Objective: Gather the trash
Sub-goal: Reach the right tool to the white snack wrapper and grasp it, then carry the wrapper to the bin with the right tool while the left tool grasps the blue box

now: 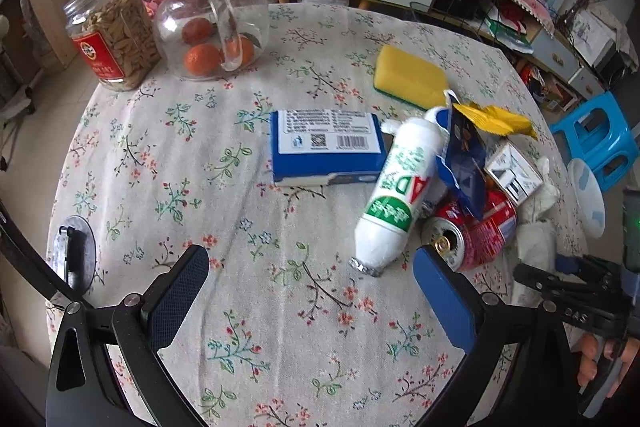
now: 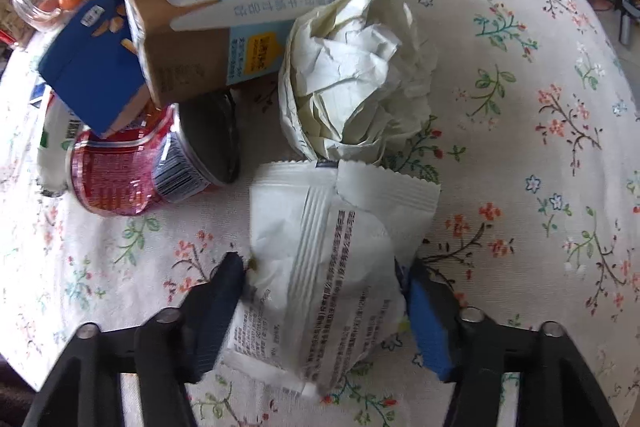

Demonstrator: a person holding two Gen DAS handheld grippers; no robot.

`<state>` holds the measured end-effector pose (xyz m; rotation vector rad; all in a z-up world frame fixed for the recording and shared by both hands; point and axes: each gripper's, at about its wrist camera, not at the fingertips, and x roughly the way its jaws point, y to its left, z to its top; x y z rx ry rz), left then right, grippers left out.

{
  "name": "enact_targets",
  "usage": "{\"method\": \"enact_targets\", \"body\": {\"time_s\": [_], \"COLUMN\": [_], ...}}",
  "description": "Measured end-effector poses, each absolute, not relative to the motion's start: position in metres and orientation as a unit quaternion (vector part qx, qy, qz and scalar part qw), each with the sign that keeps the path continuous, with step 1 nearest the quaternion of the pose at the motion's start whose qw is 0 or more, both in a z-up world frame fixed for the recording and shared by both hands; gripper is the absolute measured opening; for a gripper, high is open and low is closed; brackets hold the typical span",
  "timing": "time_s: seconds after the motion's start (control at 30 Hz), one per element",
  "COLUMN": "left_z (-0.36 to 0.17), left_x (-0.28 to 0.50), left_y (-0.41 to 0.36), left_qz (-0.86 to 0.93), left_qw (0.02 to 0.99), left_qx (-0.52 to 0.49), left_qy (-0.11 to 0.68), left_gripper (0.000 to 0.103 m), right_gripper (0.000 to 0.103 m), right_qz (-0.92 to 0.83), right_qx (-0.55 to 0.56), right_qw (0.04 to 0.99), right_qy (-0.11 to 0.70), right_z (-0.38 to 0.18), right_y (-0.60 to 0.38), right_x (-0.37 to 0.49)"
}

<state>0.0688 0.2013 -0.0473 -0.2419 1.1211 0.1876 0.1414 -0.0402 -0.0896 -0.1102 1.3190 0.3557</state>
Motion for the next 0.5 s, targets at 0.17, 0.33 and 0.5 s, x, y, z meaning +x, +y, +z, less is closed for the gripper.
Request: {"method": "enact_targets", "body": {"time_s": [0.17, 0.33, 0.5], "left_z": [-0.054, -0.064, -0.062], "left_x": [0.085, 0.107, 0.136], "left_y": [0.222, 0.247, 0.255], "left_qz": [0.113, 0.116, 0.089], "left_qw": [0.831, 0.819, 0.822], "left_qx": [-0.131, -0.209, -0.216], "left_qy": [0.529, 0.522, 0.519], "left_gripper": [0.103, 0.103, 0.103], "right_gripper": [0.049, 0.048, 0.048], "right_qz": [0.180, 0.184, 0.163], "right_qx": [-0.033, 0.003, 0.033], "right_qw": [0.781, 0.791, 0.802], "right_qy": [0.598, 0.584, 0.574], "right_z": [-0.072, -0.052, -0.042], "right_y": [-0.056, -0.087, -0.113], "right_x": [0.135, 0.133, 0.139]}}
